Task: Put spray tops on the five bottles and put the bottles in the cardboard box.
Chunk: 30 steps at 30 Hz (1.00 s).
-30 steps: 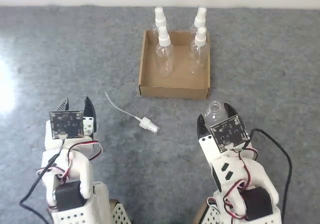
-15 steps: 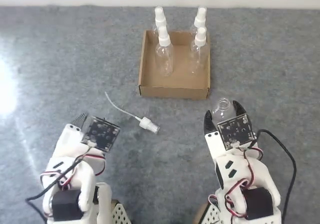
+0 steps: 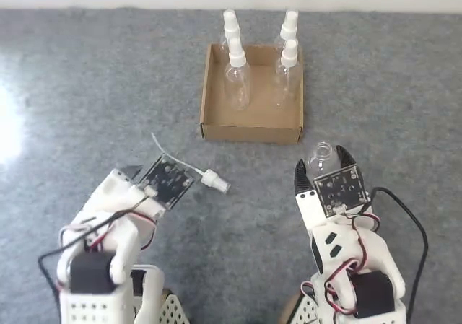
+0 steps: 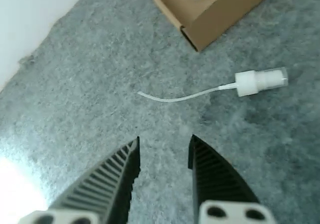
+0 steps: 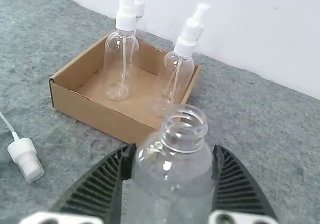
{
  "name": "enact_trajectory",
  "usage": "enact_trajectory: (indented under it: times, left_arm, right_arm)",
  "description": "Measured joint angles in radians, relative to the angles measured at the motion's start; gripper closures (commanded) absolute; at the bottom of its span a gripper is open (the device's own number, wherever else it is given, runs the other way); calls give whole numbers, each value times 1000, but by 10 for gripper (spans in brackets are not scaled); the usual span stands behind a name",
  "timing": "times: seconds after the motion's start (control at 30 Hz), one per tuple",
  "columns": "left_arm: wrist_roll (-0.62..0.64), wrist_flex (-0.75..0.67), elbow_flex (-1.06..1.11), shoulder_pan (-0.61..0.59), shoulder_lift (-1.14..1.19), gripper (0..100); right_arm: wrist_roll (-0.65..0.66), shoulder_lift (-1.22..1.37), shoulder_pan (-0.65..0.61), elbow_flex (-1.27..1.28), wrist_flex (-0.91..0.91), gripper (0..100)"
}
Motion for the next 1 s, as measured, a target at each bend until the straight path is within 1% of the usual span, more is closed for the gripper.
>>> enact_trajectory:
  times: [0.07,0.23,0.4,0.57,0.63,0.87,1.0]
  left_arm:
    - [0,18,-51,48,87,855]
    - [0,26,-141,110,284,855]
    - [-89,32,-204,167,454,852]
    - [-216,34,-212,178,609,852]
    - [-249,34,-212,178,664,852]
    - [-275,-51,-212,183,795,852]
    - [-275,-68,-212,232,844,852]
  right_arm:
    - [0,0,18,0,0,852]
    - [0,0,91,0,-3,852]
    - [0,0,103,0,-15,851]
    - [0,0,101,0,-15,852]
    - [0,0,101,0,-15,852]
    - [0,0,101,0,-15,853]
    - [0,0,101,0,-15,853]
